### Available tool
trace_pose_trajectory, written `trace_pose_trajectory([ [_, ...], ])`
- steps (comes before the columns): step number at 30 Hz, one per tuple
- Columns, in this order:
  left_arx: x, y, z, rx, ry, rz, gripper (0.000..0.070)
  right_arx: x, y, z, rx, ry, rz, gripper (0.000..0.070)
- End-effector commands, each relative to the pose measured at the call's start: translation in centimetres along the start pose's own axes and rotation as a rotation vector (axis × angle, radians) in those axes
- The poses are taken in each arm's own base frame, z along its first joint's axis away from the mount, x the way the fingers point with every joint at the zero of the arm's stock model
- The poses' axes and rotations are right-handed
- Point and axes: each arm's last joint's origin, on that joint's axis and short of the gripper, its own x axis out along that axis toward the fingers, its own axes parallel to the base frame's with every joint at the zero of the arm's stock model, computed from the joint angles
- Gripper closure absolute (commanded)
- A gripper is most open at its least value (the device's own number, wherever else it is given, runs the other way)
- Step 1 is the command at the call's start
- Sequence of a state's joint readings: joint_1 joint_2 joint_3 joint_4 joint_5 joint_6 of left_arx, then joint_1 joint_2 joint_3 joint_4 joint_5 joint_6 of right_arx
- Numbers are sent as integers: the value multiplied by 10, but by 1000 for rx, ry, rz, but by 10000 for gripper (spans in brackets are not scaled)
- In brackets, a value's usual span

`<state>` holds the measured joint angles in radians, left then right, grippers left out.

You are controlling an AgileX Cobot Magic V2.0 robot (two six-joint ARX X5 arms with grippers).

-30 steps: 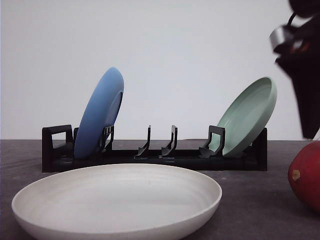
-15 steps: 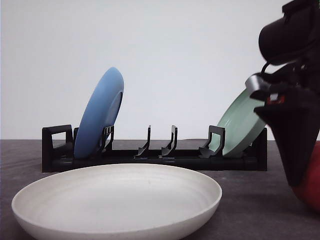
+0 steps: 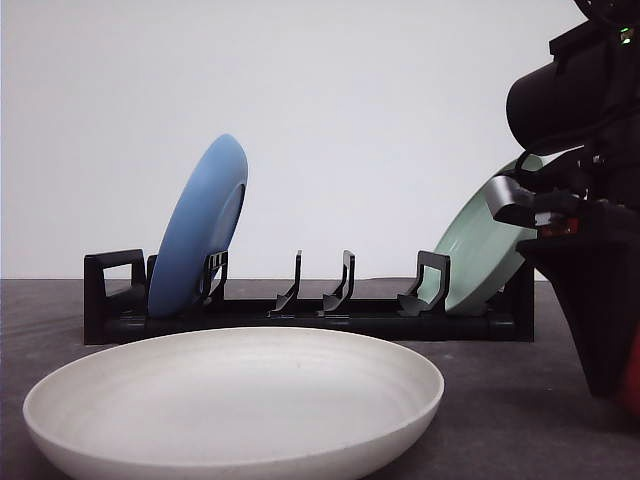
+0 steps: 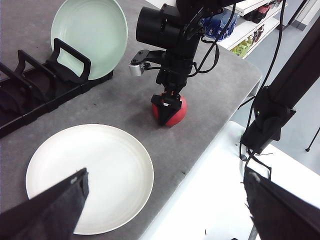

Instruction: Place pomegranate in white plate

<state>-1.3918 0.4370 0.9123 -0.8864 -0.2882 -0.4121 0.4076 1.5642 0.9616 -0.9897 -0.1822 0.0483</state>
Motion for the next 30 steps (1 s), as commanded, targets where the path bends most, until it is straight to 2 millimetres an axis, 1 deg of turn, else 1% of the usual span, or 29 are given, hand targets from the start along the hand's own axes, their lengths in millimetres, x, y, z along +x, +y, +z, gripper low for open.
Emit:
trace_pose_trajectory([
  [1,-3,-2,4,-9,-19,-19,108,-9,6,9,-24,-33,2,233],
  [3,-3,-2,4,-10,-20,-16,108,-20,13,15,-41,-59,4,233],
  [6,-3,-1,5,-10,-25,-6,108,-39,31,25,-88,-114,11,232],
  [10,-3,0,5,-11,-42,30,108,-61,67,38,-172,-184,32,232],
  [12,-3,0,5,-11,-44,34,108,-67,88,45,-221,-202,45,232],
  [14,-3,0,5,-11,-44,34,108,-67,110,52,-267,-207,55,232],
  [17,-3,0,5,-11,-44,35,108,-59,141,62,-338,-193,68,232],
  [19,-3,0,5,-11,-50,48,108,-49,161,67,-382,-175,70,232],
  [21,-3,1,6,-12,-57,66,108,-37,177,70,-416,-151,68,231],
  [25,-3,1,6,-12,-63,80,108,-11,196,71,-458,-91,60,231],
  [30,-3,1,6,-14,-63,80,108,14,205,71,-477,-32,41,231],
])
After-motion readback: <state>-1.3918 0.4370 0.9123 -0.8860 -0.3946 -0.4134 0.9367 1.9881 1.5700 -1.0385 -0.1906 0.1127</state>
